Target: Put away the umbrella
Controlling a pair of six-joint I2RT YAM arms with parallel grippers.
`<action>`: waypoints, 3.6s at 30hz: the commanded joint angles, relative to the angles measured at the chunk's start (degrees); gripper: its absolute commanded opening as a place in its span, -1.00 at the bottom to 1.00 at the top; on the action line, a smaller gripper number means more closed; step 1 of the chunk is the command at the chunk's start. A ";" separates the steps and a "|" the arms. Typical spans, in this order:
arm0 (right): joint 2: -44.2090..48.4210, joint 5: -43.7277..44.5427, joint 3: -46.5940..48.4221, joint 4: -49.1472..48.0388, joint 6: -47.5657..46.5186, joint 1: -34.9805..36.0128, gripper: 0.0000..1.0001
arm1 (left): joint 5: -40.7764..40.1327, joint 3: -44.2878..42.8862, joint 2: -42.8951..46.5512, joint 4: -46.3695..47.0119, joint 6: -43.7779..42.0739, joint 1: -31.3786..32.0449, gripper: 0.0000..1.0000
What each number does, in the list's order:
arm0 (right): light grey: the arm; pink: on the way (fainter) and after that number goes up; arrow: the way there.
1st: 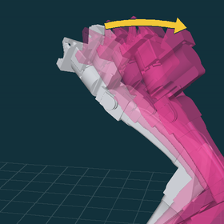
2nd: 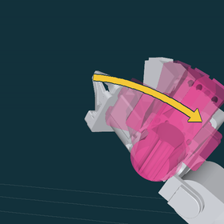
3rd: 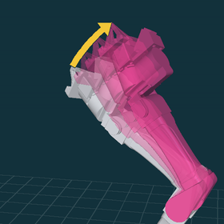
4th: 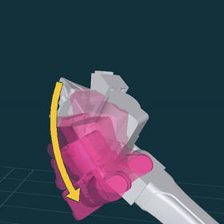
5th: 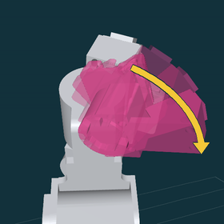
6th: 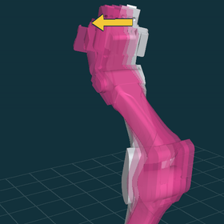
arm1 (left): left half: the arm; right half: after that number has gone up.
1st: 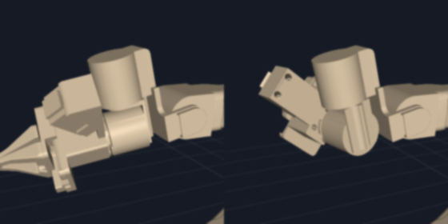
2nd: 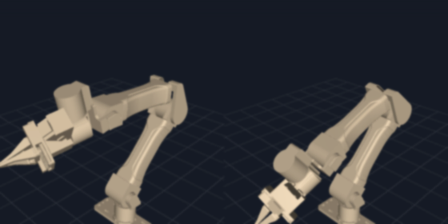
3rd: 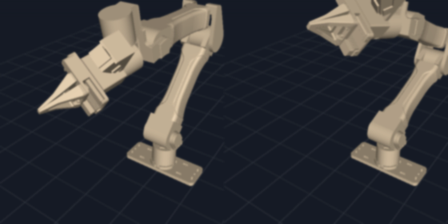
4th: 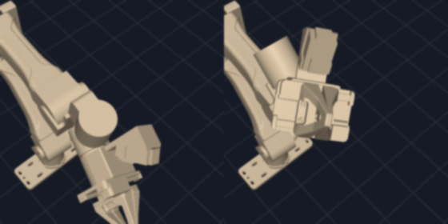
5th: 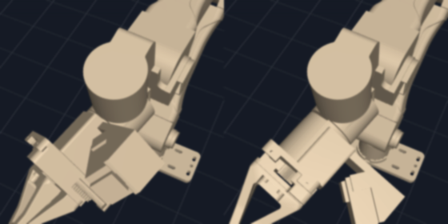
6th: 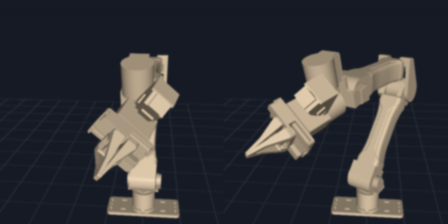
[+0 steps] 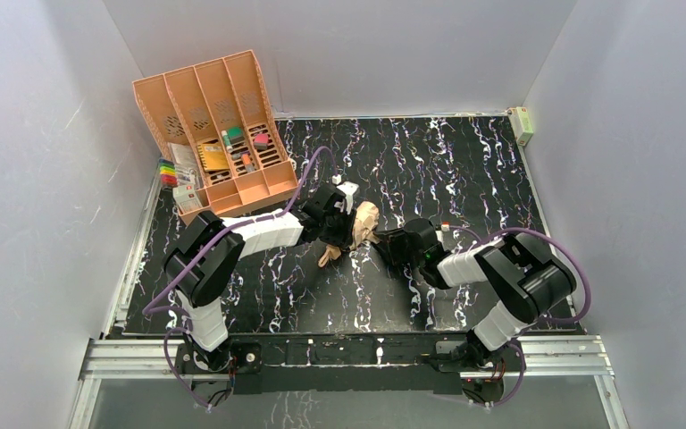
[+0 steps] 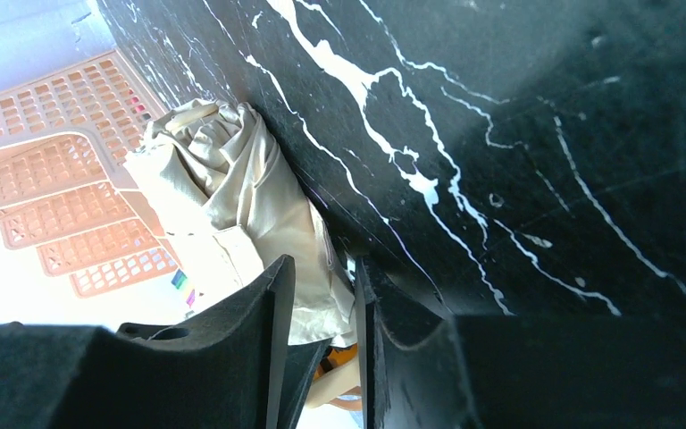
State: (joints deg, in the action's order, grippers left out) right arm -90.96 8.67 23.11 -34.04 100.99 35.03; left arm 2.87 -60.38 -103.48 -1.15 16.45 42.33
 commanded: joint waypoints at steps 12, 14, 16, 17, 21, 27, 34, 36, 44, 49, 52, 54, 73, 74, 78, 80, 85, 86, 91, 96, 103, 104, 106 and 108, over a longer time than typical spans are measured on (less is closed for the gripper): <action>-4.65 -0.56 -0.99 -5.97 -10.45 -1.06 -0.73 | -4.38 2.59 -5.66 -10.35 -0.88 0.27 -1.00; -4.72 -1.26 -1.50 -7.75 -12.04 -1.15 -0.91 | -5.01 2.63 -5.69 -10.44 -0.93 0.27 -1.00; -3.75 -1.01 -1.92 -8.20 -14.93 -1.14 -1.00 | -6.06 2.77 -5.68 -10.58 -0.82 0.30 -1.00; -2.73 -0.70 -2.01 -7.10 -16.51 -1.15 -1.00 | -6.85 2.73 -5.68 -10.76 -0.74 0.29 -1.00; 2.65 1.36 -2.59 -1.32 -22.20 -1.19 -1.00 | -10.89 2.81 -5.87 -11.64 -0.88 0.73 -1.00; 11.20 0.75 -4.56 4.07 -25.87 -1.45 -1.00 | -14.71 2.89 -6.61 -12.75 -1.11 1.46 -1.00; 19.57 -0.89 -6.53 3.97 -25.87 -2.31 -1.00 | -17.46 2.55 -7.73 -13.76 -1.82 2.84 -1.00; 21.71 -2.05 -6.15 3.11 -25.03 -3.04 -1.00 | -17.99 2.32 -8.14 -14.04 -2.22 3.40 -1.00; 23.31 -5.24 -4.97 -5.28 -19.19 -6.03 -1.00 | -20.00 1.81 -10.05 -14.41 -2.73 6.67 -1.00; 20.31 -6.22 -2.46 -8.40 -17.22 -7.20 -1.00 | -20.10 1.90 -10.51 -14.34 -3.27 8.56 -1.00; 18.79 -6.48 -0.32 -9.09 -16.88 -7.71 -1.00 | -19.62 1.86 -10.49 -14.41 -4.20 9.72 -1.00; 17.77 -6.51 1.57 -9.18 -16.92 -7.98 -1.00 | -19.30 2.00 -10.54 -14.32 -4.56 10.62 -1.00; 0.36 -12.58 9.31 -12.27 -17.91 -8.65 -0.71 | -14.21 4.27 -9.76 -10.32 -8.20 15.86 -1.00; 0.20 -12.62 8.93 -12.28 -17.93 -8.65 -0.70 | -13.83 4.37 -9.66 -10.10 -8.23 15.86 -1.00; -0.38 -12.97 7.54 -12.28 -18.48 -8.57 -0.65 | -11.88 4.65 -8.52 -9.81 -8.16 15.86 -1.00; -0.72 -12.89 6.53 -12.28 -18.63 -8.61 -0.63 | -11.01 4.97 -7.80 -9.32 -7.94 15.86 -1.00; -2.16 -12.80 4.16 -12.26 -18.88 -8.64 -0.62 | -9.32 4.98 -7.03 -8.86 -6.77 15.87 -1.00; -2.37 -12.90 3.73 -12.44 -18.96 -8.58 -0.63 | -8.82 4.86 -7.00 -8.91 -6.46 15.86 -1.00; -1.28 -12.29 3.22 -11.58 -20.59 -9.36 -0.62 | -3.28 5.82 -5.87 -6.63 -4.11 14.89 -1.00; -0.46 -14.77 7.23 -2.73 -25.11 -10.29 -0.60 | 4.09 7.70 -3.29 -2.95 -2.74 13.67 -1.00; -3.96 -25.74 9.73 3.56 -32.51 -10.65 -0.58 | 7.80 8.26 -4.11 -1.85 -2.69 12.09 -1.00; -4.04 -26.43 9.12 3.44 -32.83 -10.60 -0.58 | 7.92 8.22 -4.24 -1.86 -2.72 11.94 -1.00; -3.70 -26.53 6.92 2.77 -33.37 -10.54 -0.58 | 7.80 8.10 -4.40 -1.85 -2.70 11.61 -1.00; -2.92 -25.64 5.00 3.36 -35.16 -10.54 -0.58 | 7.57 7.96 -4.48 -2.06 -2.88 11.24 -1.00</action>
State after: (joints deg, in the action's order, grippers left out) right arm -93.71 -14.52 31.75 -35.57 71.31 24.12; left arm 4.08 -55.86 -103.66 8.75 12.47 52.97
